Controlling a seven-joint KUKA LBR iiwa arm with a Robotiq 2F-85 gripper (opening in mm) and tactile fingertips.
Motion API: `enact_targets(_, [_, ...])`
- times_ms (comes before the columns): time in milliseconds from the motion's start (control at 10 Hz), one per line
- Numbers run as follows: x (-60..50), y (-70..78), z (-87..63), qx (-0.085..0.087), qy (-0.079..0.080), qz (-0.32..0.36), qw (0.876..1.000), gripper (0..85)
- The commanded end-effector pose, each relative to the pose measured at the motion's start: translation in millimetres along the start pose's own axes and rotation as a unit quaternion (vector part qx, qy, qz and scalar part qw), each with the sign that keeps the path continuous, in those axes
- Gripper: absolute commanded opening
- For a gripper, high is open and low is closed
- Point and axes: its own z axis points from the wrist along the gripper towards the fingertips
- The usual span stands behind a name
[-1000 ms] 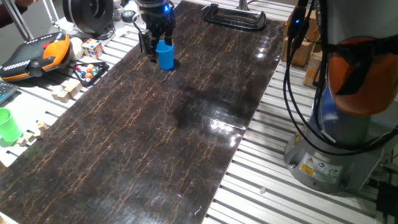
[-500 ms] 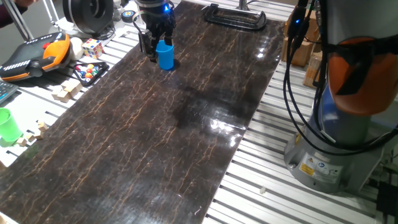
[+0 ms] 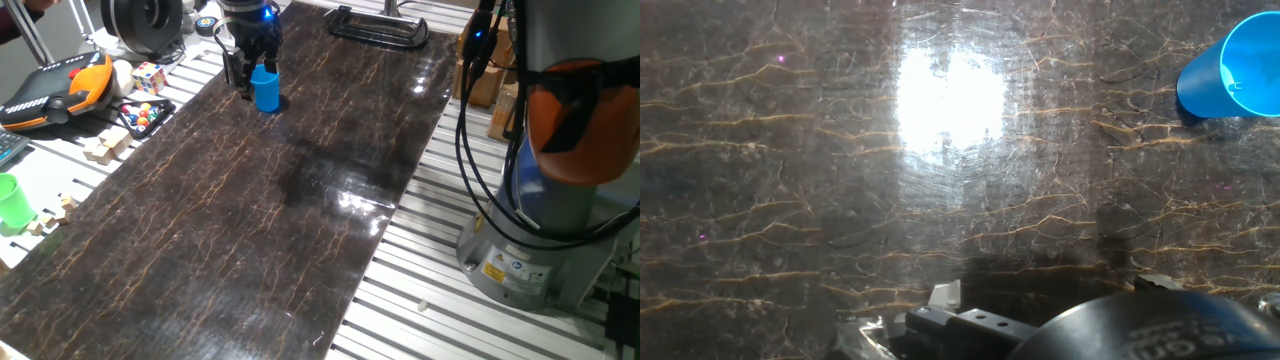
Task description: Pick up the cup
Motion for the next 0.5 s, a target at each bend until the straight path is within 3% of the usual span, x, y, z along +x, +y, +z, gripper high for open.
enact_targets(0, [-0.1,0.1,-0.3,0.037,-0.001,0.009,0.999,0.7])
enact_targets(400, [1.2,3.8,-4.5,0.041,0.000,0.007,0.999,0.7])
